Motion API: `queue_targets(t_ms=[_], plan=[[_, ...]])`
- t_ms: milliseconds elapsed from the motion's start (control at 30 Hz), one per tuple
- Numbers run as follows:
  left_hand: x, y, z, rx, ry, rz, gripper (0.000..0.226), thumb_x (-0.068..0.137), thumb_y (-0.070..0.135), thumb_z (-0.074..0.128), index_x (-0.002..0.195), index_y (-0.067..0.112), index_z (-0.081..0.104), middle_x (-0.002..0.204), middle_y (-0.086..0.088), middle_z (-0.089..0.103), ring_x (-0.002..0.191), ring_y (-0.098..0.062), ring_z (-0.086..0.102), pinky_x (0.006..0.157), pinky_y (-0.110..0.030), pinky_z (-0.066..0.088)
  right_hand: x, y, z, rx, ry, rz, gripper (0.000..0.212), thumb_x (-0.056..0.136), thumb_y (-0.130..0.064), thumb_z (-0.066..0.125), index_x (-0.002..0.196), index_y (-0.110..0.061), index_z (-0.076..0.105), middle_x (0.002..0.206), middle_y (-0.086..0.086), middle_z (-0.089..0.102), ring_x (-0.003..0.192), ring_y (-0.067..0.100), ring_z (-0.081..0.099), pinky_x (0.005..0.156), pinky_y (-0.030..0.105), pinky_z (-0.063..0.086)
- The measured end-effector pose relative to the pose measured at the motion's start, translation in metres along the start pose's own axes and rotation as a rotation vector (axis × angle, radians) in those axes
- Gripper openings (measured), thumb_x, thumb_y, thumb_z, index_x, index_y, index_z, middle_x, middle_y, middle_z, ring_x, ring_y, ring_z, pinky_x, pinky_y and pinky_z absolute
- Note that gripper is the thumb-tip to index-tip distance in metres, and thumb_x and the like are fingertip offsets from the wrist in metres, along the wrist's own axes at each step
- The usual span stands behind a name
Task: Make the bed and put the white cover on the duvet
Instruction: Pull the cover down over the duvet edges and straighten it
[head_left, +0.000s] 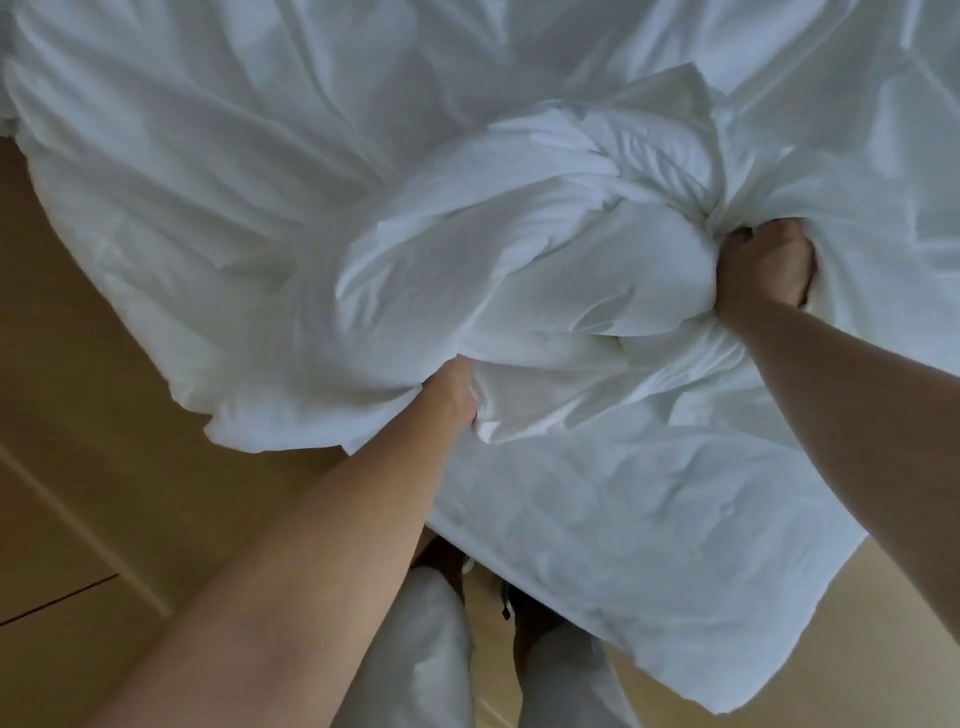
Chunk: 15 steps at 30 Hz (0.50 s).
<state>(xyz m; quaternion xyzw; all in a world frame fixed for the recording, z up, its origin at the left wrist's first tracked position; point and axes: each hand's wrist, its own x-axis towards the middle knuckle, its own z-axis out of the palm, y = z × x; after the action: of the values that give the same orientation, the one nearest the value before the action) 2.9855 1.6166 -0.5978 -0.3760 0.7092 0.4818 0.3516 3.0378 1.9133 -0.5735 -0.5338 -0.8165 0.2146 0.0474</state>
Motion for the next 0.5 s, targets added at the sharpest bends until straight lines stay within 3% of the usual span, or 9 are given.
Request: queue_targets(t_ms=[67, 100, 133, 200, 267, 367, 400, 500], plan=[[0.005, -0.018, -0.016, 0.286, 0.003, 0.084, 0.033, 0.106, 0.018, 0.047, 0.138, 0.014, 0.046, 0.13, -0.006, 0.056, 0.12, -0.027, 0.057, 0.084, -0.024, 0.051, -0.012, 0.004, -0.007, 0.023, 0.004, 0.041, 0.032, 0.097, -0.019, 0.046, 0.116, 0.003, 0.059, 0.119, 0.026, 0.066, 0.112, 0.04, 0.06, 0.087, 0.037, 0.043], [-0.003, -0.023, -0.029, 0.438, -0.086, 0.018, 0.042, 0.106, 0.021, 0.048, 0.146, 0.011, 0.041, 0.14, -0.006, 0.052, 0.128, -0.027, 0.053, 0.081, -0.018, 0.05, -0.015, 0.012, -0.005, 0.027, 0.016, 0.025, 0.031, 0.095, -0.018, 0.046, 0.111, 0.003, 0.061, 0.114, 0.027, 0.067, 0.107, 0.041, 0.061, 0.082, 0.037, 0.042], [0.002, -0.034, -0.047, 0.498, -0.138, 0.028, 0.047, 0.108, 0.028, 0.044, 0.151, 0.009, 0.037, 0.151, -0.004, 0.043, 0.139, -0.027, 0.045, 0.083, -0.013, 0.048, -0.024, 0.015, -0.011, 0.047, 0.007, 0.059, 0.03, 0.093, -0.017, 0.046, 0.108, 0.004, 0.062, 0.112, 0.027, 0.067, 0.104, 0.042, 0.062, 0.079, 0.038, 0.041], [0.018, -0.05, -0.076, 0.504, -0.186, -0.008, 0.053, 0.11, 0.037, 0.034, 0.154, 0.008, 0.034, 0.161, -0.005, 0.033, 0.148, -0.026, 0.034, 0.106, -0.022, 0.043, -0.037, 0.017, -0.02, 0.04, 0.028, 0.093, 0.028, 0.093, -0.017, 0.047, 0.104, 0.003, 0.063, 0.111, 0.026, 0.067, 0.103, 0.041, 0.062, 0.076, 0.037, 0.041], [0.023, -0.053, -0.089, 0.462, -0.19, -0.024, 0.05, 0.109, 0.039, 0.037, 0.151, 0.011, 0.04, 0.154, -0.004, 0.04, 0.145, -0.027, 0.039, 0.115, -0.031, 0.036, -0.051, 0.018, -0.028, 0.045, 0.014, 0.143, 0.028, 0.094, -0.018, 0.047, 0.104, 0.002, 0.064, 0.114, 0.024, 0.065, 0.105, 0.041, 0.061, 0.077, 0.037, 0.042], [0.011, -0.046, -0.101, 0.411, -0.256, 0.03, 0.026, 0.109, 0.032, 0.044, 0.119, 0.014, 0.061, 0.129, -0.01, 0.056, 0.112, -0.028, 0.055, 0.094, -0.039, 0.047, -0.073, 0.021, -0.04, 0.106, 0.072, 0.205, 0.029, 0.095, -0.018, 0.046, 0.107, 0.002, 0.062, 0.118, 0.023, 0.063, 0.108, 0.042, 0.06, 0.084, 0.043, 0.047], [0.011, -0.046, -0.105, 0.45, -0.261, 0.067, 0.026, 0.109, 0.029, 0.045, 0.117, 0.012, 0.062, 0.126, -0.011, 0.056, 0.106, -0.026, 0.056, 0.088, -0.039, 0.049, -0.083, 0.021, -0.047, 0.139, 0.073, 0.257, 0.028, 0.094, -0.018, 0.046, 0.106, 0.003, 0.062, 0.117, 0.023, 0.062, 0.106, 0.042, 0.059, 0.082, 0.042, 0.047], [0.013, -0.041, -0.125, 0.428, -0.298, 0.129, 0.022, 0.11, 0.024, 0.041, 0.122, 0.013, 0.055, 0.119, -0.006, 0.051, 0.11, -0.021, 0.047, 0.096, -0.037, 0.042, -0.114, 0.034, -0.053, 0.274, 0.117, 0.339, 0.02, 0.087, -0.014, 0.05, 0.072, -0.002, 0.054, 0.085, 0.023, 0.059, 0.079, 0.037, 0.055, 0.064, 0.037, 0.034]])
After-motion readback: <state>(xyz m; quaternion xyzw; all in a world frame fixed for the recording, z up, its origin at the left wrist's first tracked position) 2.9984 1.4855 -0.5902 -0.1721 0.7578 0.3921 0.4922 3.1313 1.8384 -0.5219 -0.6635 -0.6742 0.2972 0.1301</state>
